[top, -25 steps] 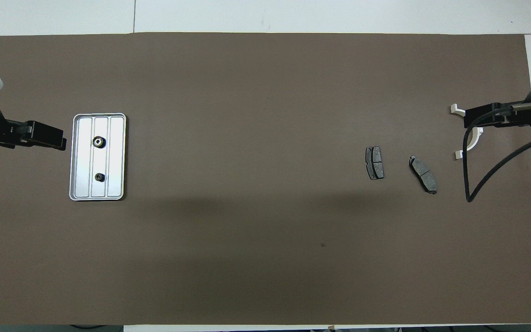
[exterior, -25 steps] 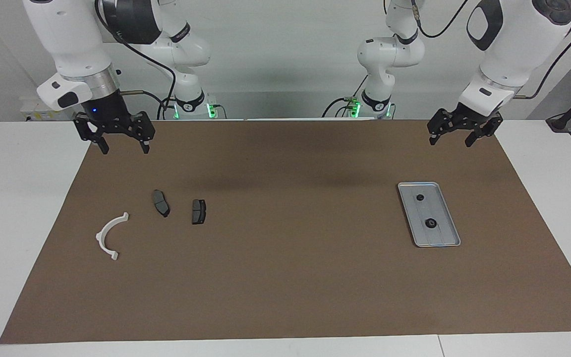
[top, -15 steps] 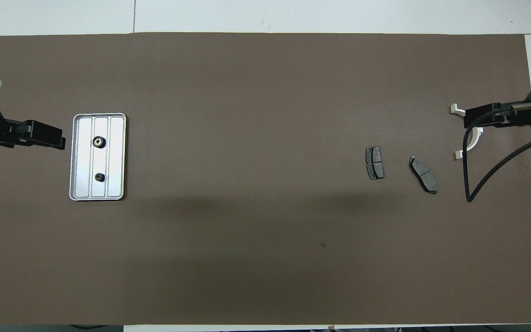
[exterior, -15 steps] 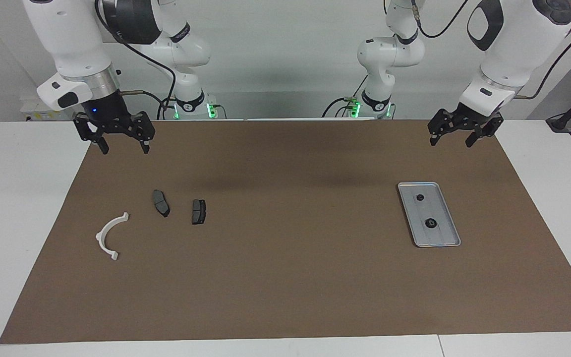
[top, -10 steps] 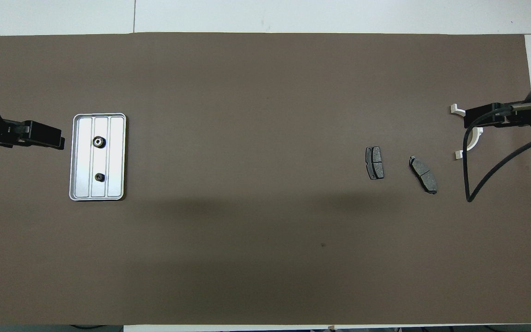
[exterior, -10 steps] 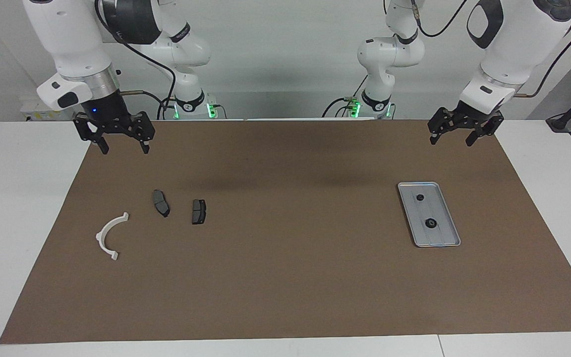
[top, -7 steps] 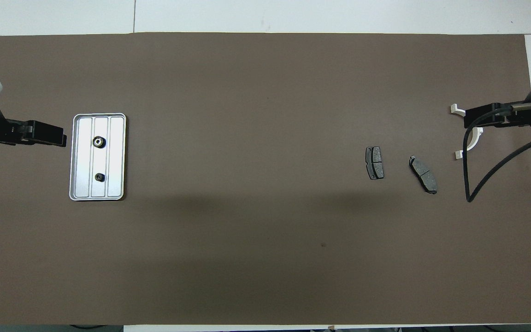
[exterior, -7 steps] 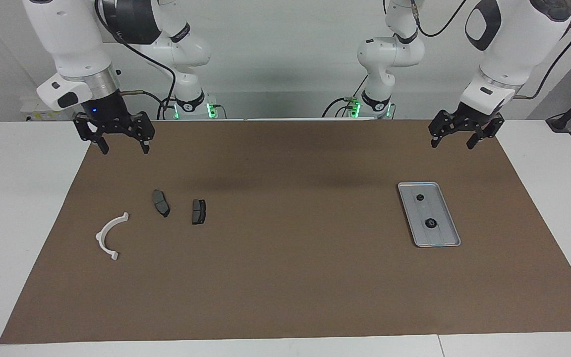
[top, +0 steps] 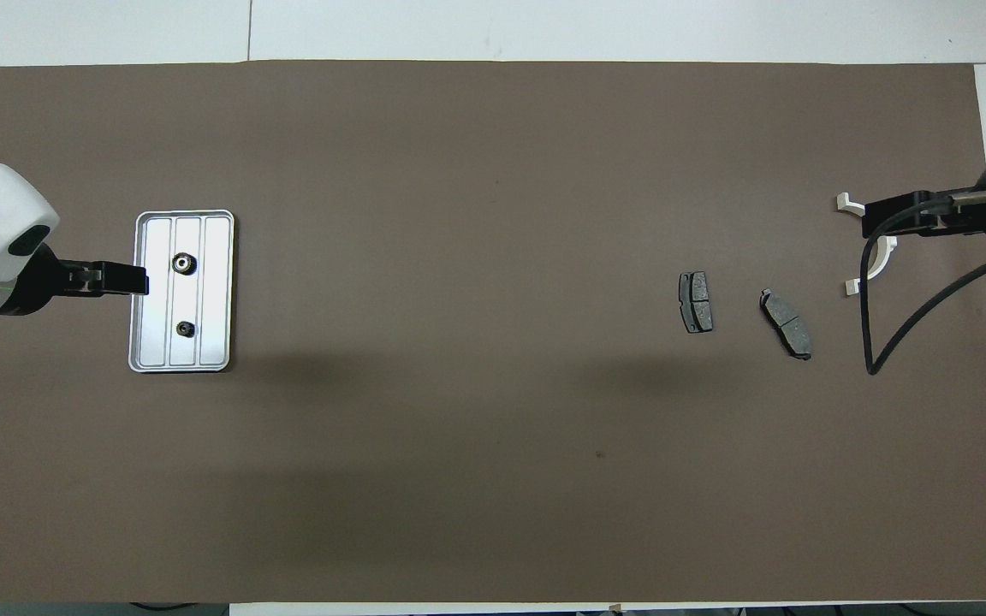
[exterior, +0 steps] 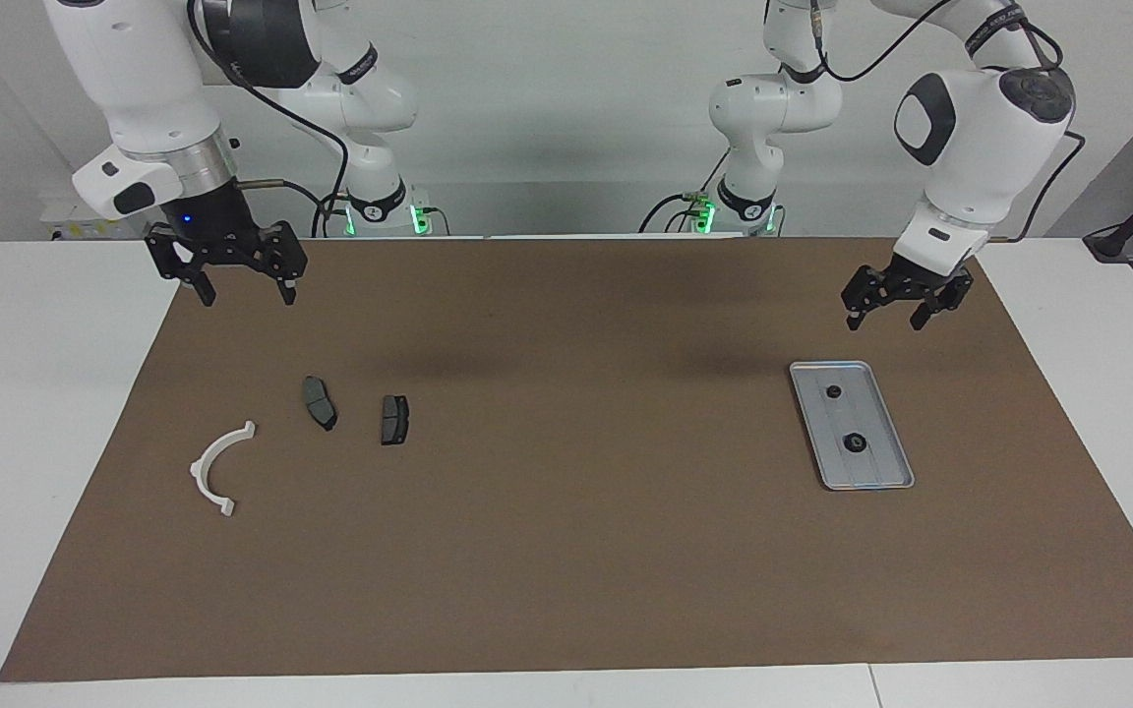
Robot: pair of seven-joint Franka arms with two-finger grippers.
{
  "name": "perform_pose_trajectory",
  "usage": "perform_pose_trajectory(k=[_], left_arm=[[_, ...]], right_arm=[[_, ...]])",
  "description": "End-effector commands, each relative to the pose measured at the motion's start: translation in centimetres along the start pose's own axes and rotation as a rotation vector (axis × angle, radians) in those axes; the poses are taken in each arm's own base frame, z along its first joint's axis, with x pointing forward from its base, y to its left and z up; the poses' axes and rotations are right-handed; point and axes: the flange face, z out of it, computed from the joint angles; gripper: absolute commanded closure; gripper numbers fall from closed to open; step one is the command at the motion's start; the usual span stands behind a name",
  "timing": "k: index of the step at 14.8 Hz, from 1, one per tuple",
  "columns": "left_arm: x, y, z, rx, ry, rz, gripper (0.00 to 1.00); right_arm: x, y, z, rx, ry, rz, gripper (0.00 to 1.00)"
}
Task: Place bearing gear from tray to pile
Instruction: 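Reach the left gripper over the metal tray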
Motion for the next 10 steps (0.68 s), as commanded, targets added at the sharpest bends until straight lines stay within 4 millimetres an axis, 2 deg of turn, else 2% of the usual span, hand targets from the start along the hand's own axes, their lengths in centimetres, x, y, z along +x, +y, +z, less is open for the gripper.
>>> perform_pose_trajectory(k=[1,4,8,10], left_arm=[[1.6,-1.0,3.7,-0.001,0.014,0.044,0.0],[2.6,-3.4,6.5,0.008,0.049,0.125,0.0],[3.6,-4.7,10.8,0.01,0.048,0.112,0.0],[3.7,-5.4,12.2,0.01,0.042,0.099,0.0]], right_arm=[[-0.3,0.3,0.1,0.022,0.016,-0.015,0.0],[-0.3,0.4,0.1,0.022,0.016,-0.014,0.0],[-0.3,0.7,0.1,0.021,0.016,-0.009,0.0],[-0.3,0.8,0.1,0.021,0.016,-0.006,0.0]])
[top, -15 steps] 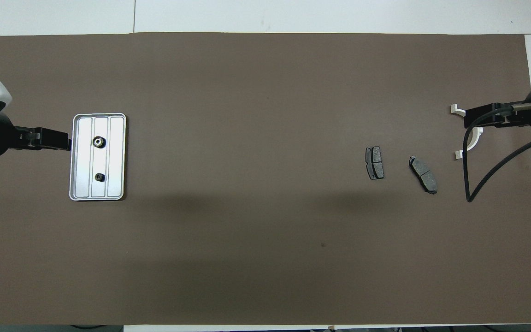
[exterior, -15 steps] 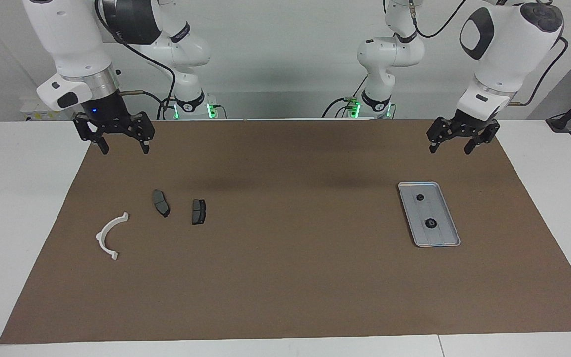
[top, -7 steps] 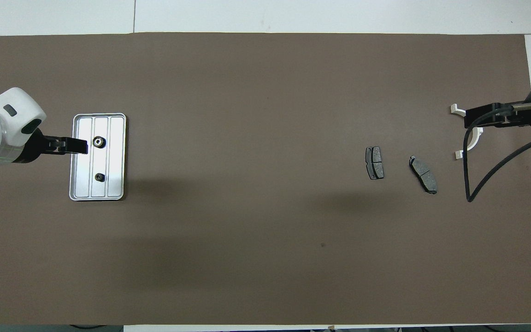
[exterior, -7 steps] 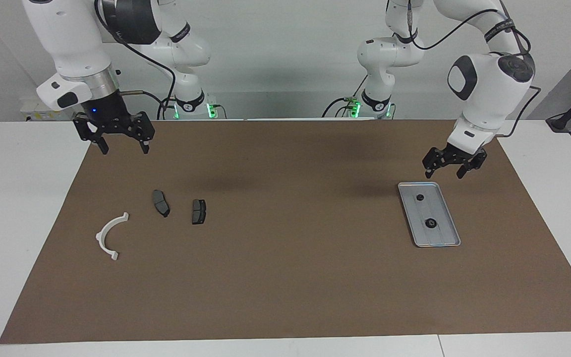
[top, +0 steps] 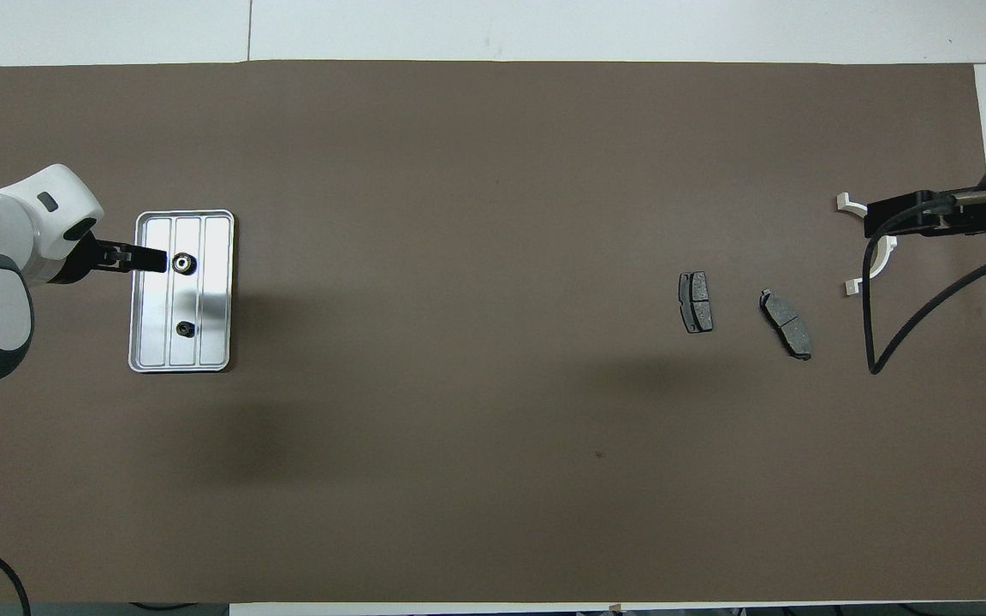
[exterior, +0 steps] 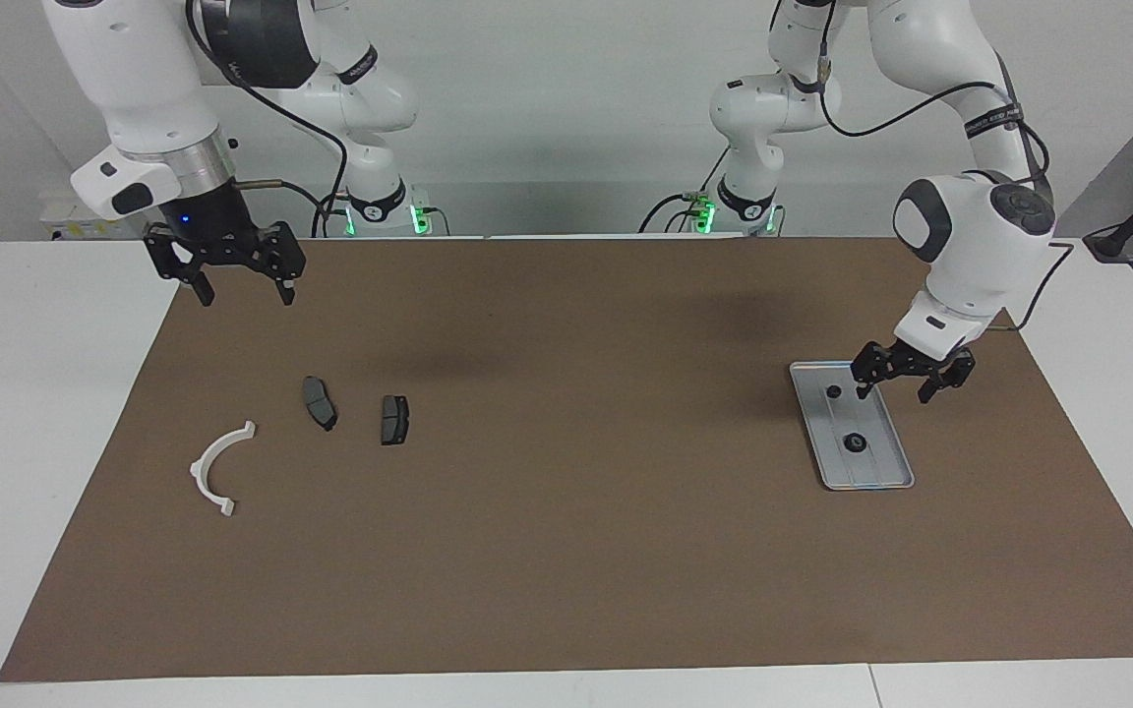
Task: Place bearing gear from tray to pile
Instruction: 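Grasp the small dark bearing in the tray with the left gripper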
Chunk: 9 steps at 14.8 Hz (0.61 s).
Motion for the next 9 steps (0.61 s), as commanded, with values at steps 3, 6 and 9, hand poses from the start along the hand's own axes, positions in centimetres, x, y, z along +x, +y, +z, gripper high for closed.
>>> perform_pose_trajectory(k=[3,6,9], left_arm=[[-0.8,-0.6,3.3,-0.005,-0.013,0.002,0.0],[-2.7,-0.4,4.8,-0.012,-0.048,-0.002,0.0],[-4.1,0.0,6.2,-0.011,-0.053,-0.008,0.0]], right_arm=[[-0.3,0.6,0.2,0.021,0.014,-0.011,0.0],[-0.3,0.6,0.2,0.021,0.014,-0.01,0.0],[-0.4,0.6,0.2,0.021,0.014,-0.01,0.0]])
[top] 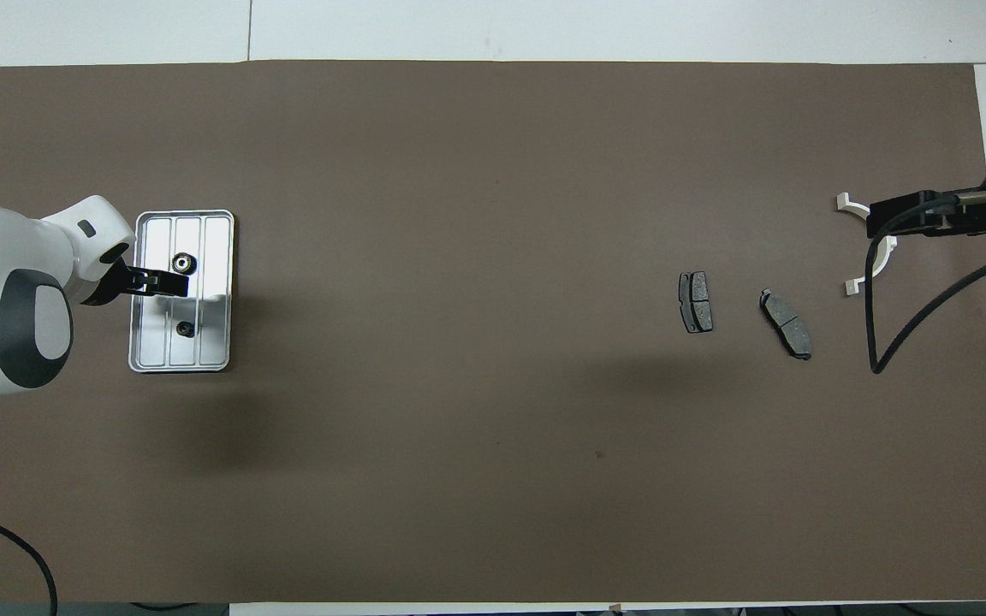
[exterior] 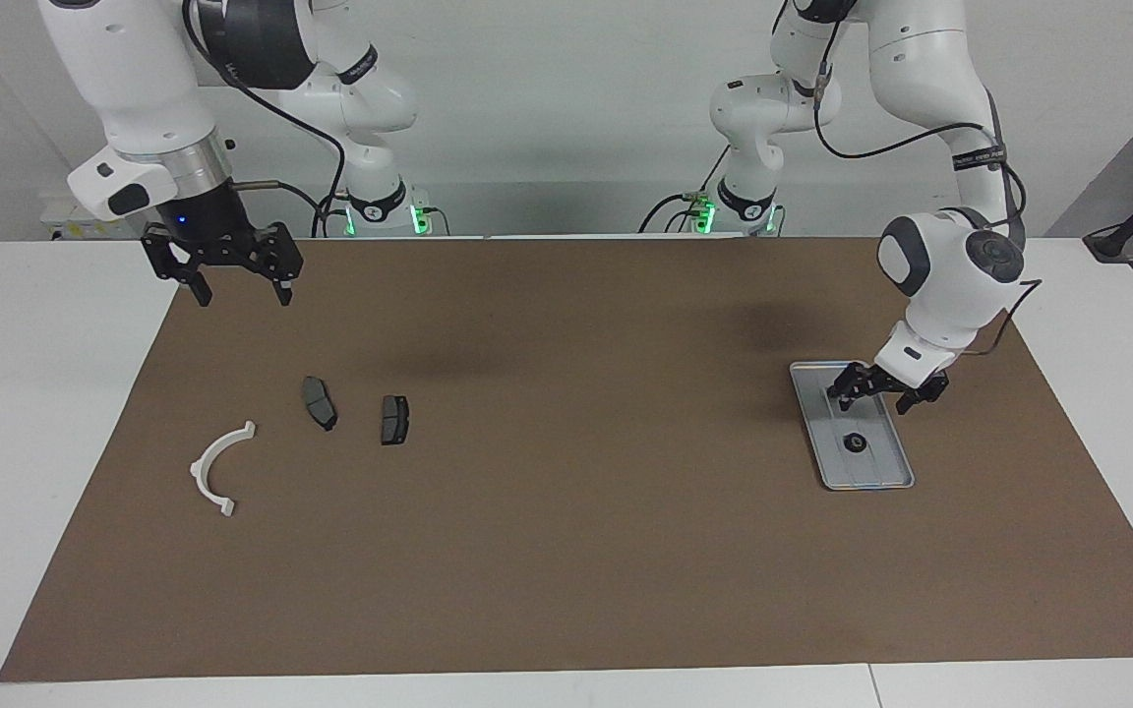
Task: Place bearing gear from tray to pile
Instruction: 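Grasp the small dark bearing in the tray with the left gripper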
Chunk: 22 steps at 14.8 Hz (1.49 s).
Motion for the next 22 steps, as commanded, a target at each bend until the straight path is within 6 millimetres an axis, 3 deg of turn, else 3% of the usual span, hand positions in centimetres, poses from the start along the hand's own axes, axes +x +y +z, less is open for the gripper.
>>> perform_pose_trajectory(k=[1,3,6,15,22], left_arm=[[-2.0,0.1,0.7,-0.001,0.005,-0.004,0.0],[-2.5,0.2,0.8,-0.003,-0.007,-0.006,0.0],[-3.6,0.3,1.2,-0.006,-0.025,-0.018,0.0],[-4.6,2.1,1.0,-0.011,-0.052,-0.035,0.01],[-5.2,3.6,2.1,-0.005,-0.027,-0.034,0.02]], right_arm=[[-0.3,0.3,0.1,0.022,0.016,-0.019,0.0],[-0.4,-0.9,-0.1,0.024,0.019,-0.031,0.0],[-0.3,0.4,0.0,0.021,0.019,-0.01,0.0],[-1.2,0.8,0.8,0.022,-0.023,-0.006,0.0],[-2.2,0.8,5.2,0.02,-0.077,-0.011,0.0]])
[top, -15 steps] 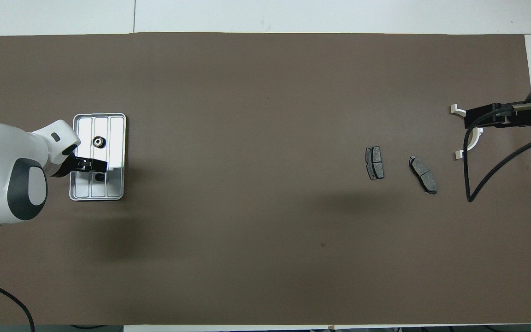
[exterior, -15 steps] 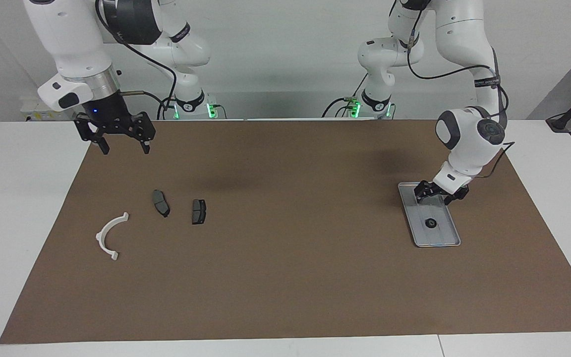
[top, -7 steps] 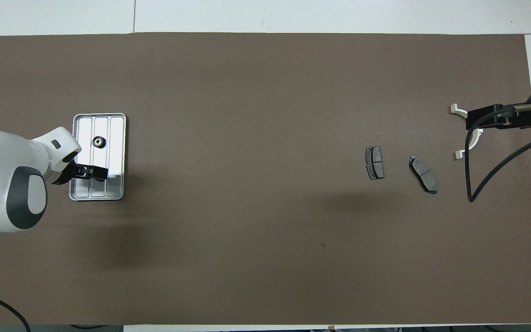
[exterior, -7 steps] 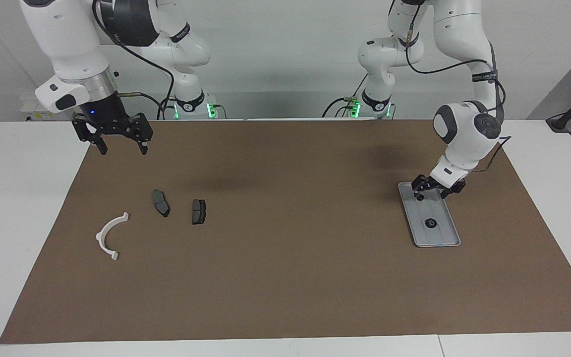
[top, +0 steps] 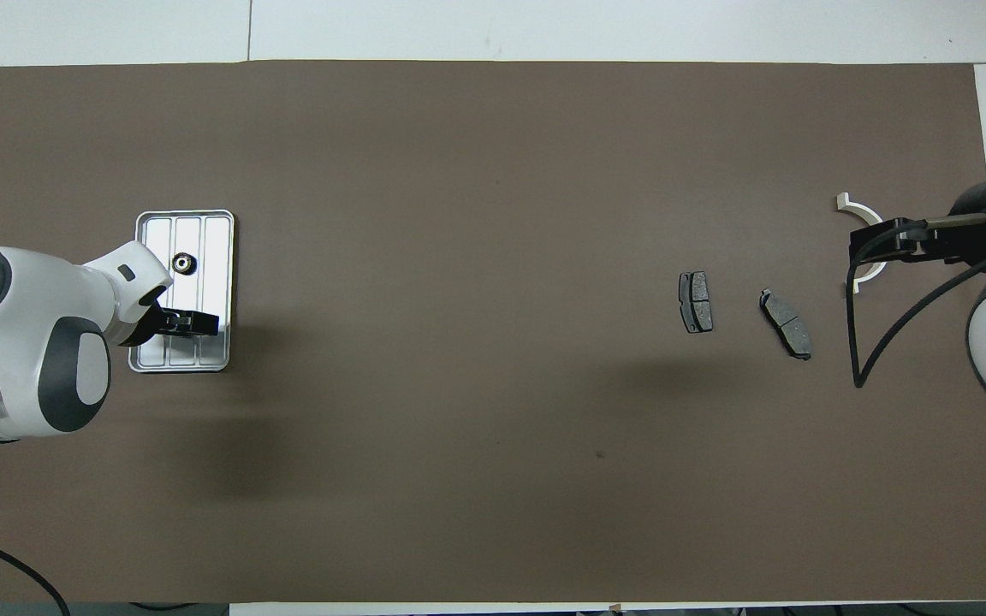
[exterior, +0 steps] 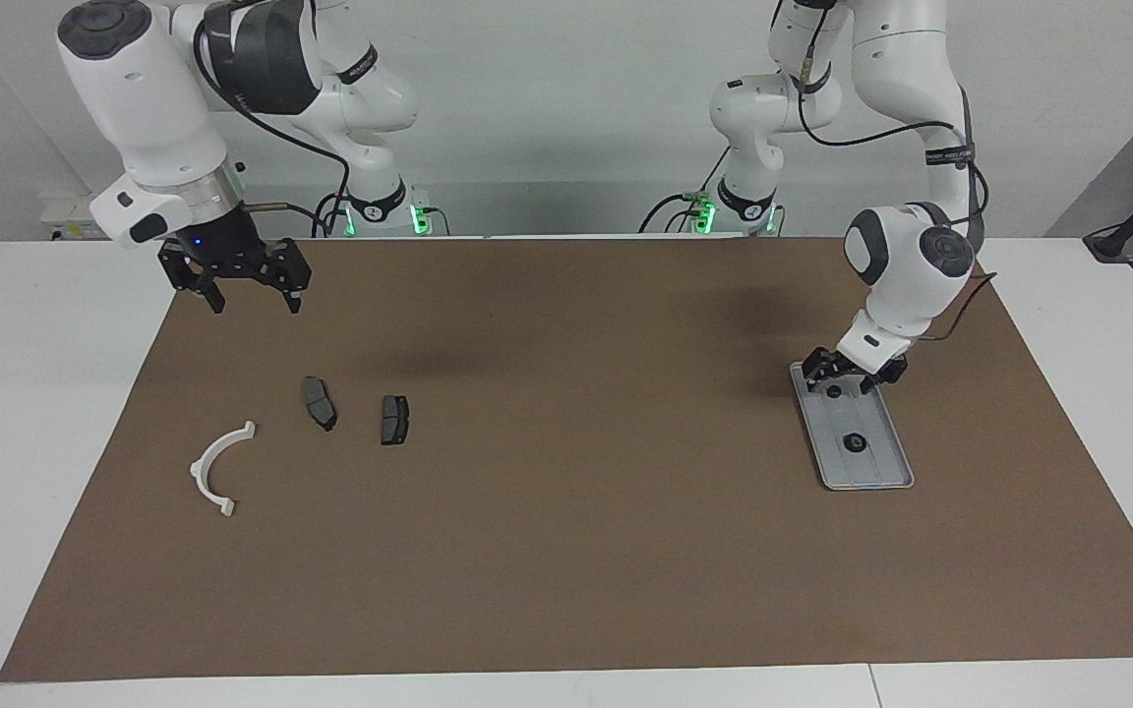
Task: Place bearing gear from tray to pile
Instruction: 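Carry the bearing to the table center and release it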
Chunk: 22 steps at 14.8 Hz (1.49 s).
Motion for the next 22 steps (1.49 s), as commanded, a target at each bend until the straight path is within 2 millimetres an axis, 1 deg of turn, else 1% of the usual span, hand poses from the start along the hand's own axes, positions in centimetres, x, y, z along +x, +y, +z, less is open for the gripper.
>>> perform_pose_trajectory(k=[1,6,7,9,11,12,13,14,15,17,20,22], left_arm=[[-1.0,0.3,-0.1,0.003,0.023,-0.014,0.02],[-1.0,-0.3,-0.2,0.005,0.029,-0.015,0.06],[-1.1,-0.4,-0.1,0.005,0.028,-0.017,0.07],[-1.1,-0.4,-0.2,0.004,0.026,-0.018,0.1],[-1.1,-0.3,-0.2,0.004,0.023,-0.018,0.14],[-1.1,-0.3,-0.1,0.003,0.022,-0.021,0.21],[-1.1,-0.2,-0.1,0.003,0.022,-0.026,0.42],[-1.1,-0.2,-0.2,0.004,0.023,-0.026,0.58],[-1.0,-0.2,-0.2,0.004,0.025,-0.026,0.7],[-0.8,0.0,-0.4,0.004,0.031,-0.021,0.99],[-0.1,0.1,-0.8,0.006,0.046,-0.018,1.0],[1.1,0.0,-2.2,0.008,0.069,-0.017,1.0]], right_arm=[[-0.8,0.8,1.6,0.022,0.015,-0.009,0.0],[-0.8,1.1,3.6,0.022,-0.009,-0.008,0.0],[-0.7,1.0,3.8,0.022,0.004,-0.01,0.0],[-0.6,0.9,4.8,0.022,0.014,-0.011,0.0],[-0.2,0.8,5.3,0.022,0.047,-0.012,0.0],[-0.2,0.7,5.6,0.022,0.054,-0.014,0.0],[-0.2,0.7,6.3,0.022,0.046,-0.014,0.0],[-0.3,0.6,6.9,0.023,0.04,-0.014,0.0],[-0.5,0.6,7.3,0.022,0.031,-0.019,0.0],[-0.6,0.0,7.2,0.023,0.026,-0.035,0.0],[-0.5,-1.4,7.2,0.024,0.034,-0.051,0.0],[-0.3,-0.9,8.0,0.024,0.02,-0.04,0.0]])
